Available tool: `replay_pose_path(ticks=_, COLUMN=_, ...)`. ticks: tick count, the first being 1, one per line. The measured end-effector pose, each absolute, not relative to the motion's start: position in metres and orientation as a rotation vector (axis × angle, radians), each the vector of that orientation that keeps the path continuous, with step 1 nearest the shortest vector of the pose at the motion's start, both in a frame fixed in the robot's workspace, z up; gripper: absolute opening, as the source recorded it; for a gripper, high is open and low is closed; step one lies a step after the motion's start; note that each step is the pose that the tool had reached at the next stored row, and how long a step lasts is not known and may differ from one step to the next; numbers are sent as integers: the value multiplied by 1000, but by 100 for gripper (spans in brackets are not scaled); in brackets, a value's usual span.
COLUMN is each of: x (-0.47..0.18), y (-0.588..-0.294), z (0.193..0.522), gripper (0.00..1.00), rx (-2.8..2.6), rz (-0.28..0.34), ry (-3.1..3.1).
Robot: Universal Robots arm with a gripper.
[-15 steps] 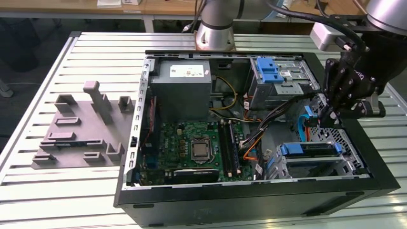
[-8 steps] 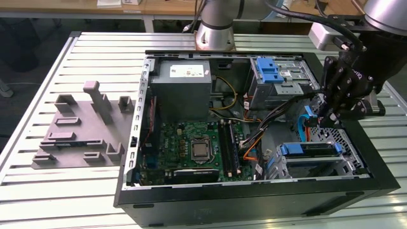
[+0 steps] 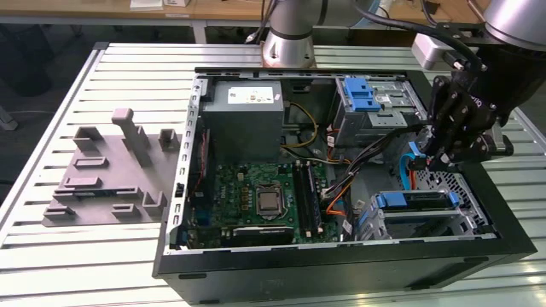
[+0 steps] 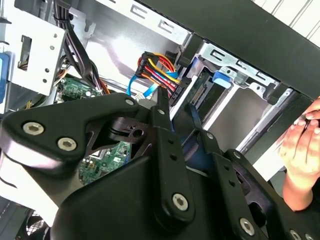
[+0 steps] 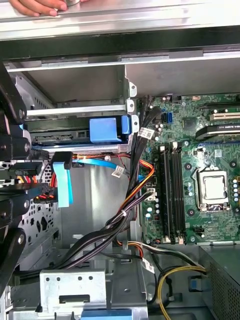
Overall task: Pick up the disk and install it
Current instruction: 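Insert the first disk wire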
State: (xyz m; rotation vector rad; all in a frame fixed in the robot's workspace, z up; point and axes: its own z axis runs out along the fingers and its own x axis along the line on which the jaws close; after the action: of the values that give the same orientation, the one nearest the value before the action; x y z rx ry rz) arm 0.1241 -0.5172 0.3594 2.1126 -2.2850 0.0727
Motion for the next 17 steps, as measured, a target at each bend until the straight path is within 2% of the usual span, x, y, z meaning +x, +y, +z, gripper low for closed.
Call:
replay_pose_path(ticks=10, x=124, y=-517, z=355, gripper=32, rx=2112, rz=73, ry=-2285)
replay_pose_path(ticks=12, x=124, y=-517, z=355, gripper=30, rx=2112, rz=73, ry=-2285)
replay_pose_path(ticks=13, x=124, y=-517, z=355, gripper=24, rx=2112, rz=73, ry=-2285)
replay_pose_path(ticks=14, x=124, y=-517, z=354, gripper=24, rx=2113, rz=73, ry=-2285)
replay_pose_path(ticks=15, x=124, y=-517, z=354, gripper=18, rx=2112, rz=73, ry=-2285)
replay_pose_path(ticks=17, x=124, y=-517, z=354, gripper=16, rx=2112, rz=73, ry=-2285)
